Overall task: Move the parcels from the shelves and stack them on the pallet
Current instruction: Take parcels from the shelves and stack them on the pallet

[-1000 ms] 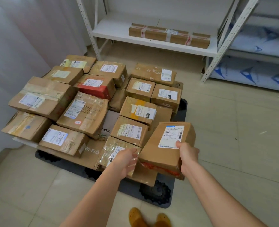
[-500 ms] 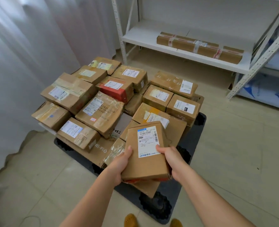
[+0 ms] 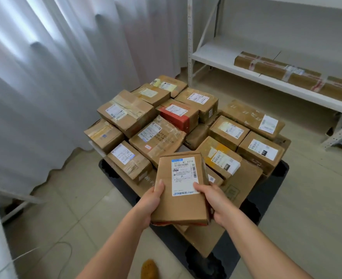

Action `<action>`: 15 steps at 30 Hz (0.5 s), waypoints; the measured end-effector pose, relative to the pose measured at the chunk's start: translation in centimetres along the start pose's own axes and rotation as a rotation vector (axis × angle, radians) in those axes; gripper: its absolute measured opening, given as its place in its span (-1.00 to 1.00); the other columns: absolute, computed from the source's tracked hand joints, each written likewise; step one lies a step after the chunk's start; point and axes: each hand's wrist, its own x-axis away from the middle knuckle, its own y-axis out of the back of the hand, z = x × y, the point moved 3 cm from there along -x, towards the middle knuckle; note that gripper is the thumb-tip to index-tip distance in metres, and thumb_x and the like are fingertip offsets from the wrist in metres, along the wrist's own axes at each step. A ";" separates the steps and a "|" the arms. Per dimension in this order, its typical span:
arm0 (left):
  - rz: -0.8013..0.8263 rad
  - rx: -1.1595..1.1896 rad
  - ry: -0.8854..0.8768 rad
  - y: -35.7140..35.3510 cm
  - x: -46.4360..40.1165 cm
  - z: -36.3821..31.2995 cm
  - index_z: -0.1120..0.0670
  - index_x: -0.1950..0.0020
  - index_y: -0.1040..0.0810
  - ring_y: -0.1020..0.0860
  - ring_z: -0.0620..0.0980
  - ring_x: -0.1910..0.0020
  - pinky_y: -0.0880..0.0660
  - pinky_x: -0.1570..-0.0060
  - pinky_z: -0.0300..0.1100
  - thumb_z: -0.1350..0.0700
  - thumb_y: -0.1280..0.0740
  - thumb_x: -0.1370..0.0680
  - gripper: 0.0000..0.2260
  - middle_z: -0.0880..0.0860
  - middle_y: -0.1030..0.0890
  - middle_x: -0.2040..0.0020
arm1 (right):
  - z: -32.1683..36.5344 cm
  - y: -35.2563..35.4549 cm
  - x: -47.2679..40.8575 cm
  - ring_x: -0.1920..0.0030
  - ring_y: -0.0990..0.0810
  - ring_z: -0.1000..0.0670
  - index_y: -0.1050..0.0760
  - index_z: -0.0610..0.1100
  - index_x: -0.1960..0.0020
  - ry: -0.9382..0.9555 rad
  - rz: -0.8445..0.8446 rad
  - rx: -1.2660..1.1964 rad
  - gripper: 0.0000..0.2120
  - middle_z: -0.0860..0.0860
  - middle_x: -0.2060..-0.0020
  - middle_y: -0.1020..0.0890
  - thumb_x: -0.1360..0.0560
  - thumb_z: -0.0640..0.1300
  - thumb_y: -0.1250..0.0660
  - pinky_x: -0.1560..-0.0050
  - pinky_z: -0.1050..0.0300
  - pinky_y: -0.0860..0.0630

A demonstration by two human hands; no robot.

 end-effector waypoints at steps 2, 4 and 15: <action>0.041 -0.004 -0.025 1.5 -1.1 -0.8 -0.07 -0.31 -0.44 -0.64 0.08 -0.04 -0.59 -0.05 0.03 -0.27 -0.13 -0.62 -0.60 0.06 -0.65 -0.09 | 0.3 -1.5 -0.7 -0.06 -0.61 -0.10 -0.30 0.00 -0.44 0.001 -0.032 0.000 -0.46 -0.05 -0.05 -0.65 -0.52 -0.02 -0.41 -0.01 -0.06 -0.55; 0.085 -0.032 -0.063 3.2 -2.8 -1.9 -0.07 -0.35 -0.41 -0.63 0.05 -0.06 -0.59 0.03 -0.04 -0.25 -0.11 -0.63 -0.60 0.03 -0.65 -0.10 | 0.6 -2.9 -1.8 -0.07 -0.57 -0.08 -0.20 0.01 -0.50 0.008 -0.081 -0.022 -0.37 -0.05 -0.09 -0.61 -0.52 0.01 -0.40 0.00 -0.05 -0.50; 0.049 -0.077 -0.057 19.0 -12.6 -6.3 -0.02 -0.48 -0.31 -0.60 0.01 -0.06 -0.55 0.13 -0.09 -0.23 -0.12 -0.63 -0.52 0.01 -0.59 -0.18 | 1.3 -19.8 -6.0 0.00 -0.54 0.00 -0.26 0.01 -0.48 -0.080 -0.101 -0.139 -0.38 0.08 -0.03 -0.58 -0.50 0.07 -0.41 0.15 0.06 -0.45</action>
